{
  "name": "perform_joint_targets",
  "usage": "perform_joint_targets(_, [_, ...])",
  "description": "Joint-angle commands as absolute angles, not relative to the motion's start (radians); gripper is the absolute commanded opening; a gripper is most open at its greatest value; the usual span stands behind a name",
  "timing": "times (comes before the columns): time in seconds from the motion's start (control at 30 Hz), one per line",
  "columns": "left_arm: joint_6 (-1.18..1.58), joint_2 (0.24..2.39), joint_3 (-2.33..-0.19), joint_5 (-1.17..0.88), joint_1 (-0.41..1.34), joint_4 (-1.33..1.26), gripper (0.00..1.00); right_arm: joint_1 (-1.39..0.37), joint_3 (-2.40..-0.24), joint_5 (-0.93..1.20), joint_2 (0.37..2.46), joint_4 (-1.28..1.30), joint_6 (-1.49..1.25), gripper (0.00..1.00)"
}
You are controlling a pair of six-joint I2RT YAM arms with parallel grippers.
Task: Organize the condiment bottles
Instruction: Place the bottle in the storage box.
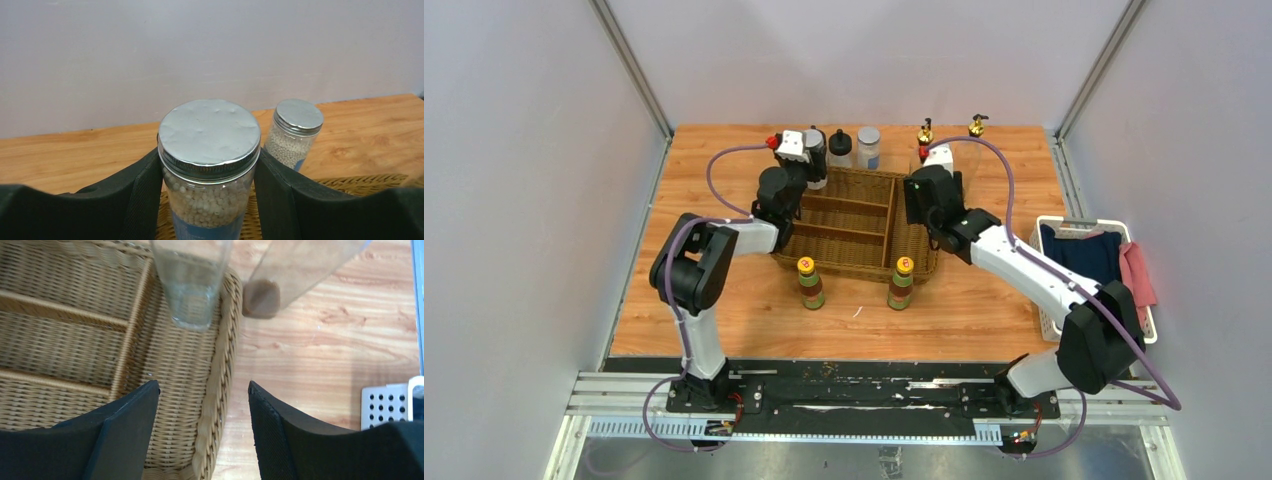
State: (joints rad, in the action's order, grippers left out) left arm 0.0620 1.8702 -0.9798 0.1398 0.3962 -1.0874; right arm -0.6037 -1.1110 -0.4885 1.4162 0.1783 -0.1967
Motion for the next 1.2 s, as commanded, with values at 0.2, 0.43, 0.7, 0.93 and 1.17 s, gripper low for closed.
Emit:
perform_joint_targets(0.2, [0.002,1.963,-1.041,0.189,0.402,-1.336,0.17,-0.556,-1.019,-0.569,1.372,0.206,-0.303,0.68])
perform_joint_targets(0.43, [-0.03,2.002,-1.042,0.2,0.402,-1.368,0.17,-0.542,-0.999,-0.578,1.393,0.204,-0.32,0.67])
perform_joint_targets(0.7, [-0.039,2.031,-1.034,0.21,0.4,-1.382,0.17,-0.498,-0.963,-0.545,1.413,0.203,-0.37,0.67])
perform_joint_targets(0.93, [-0.033,2.036,-1.015,0.23,0.4,-1.38,0.17,-0.479,-0.959,-0.525,1.452,0.202,-0.395,0.67])
perform_joint_targets(1.17, [-0.011,2.044,-0.987,0.247,0.401,-1.378,0.17,-0.454,-0.95,-0.496,1.501,0.202,-0.429,0.67])
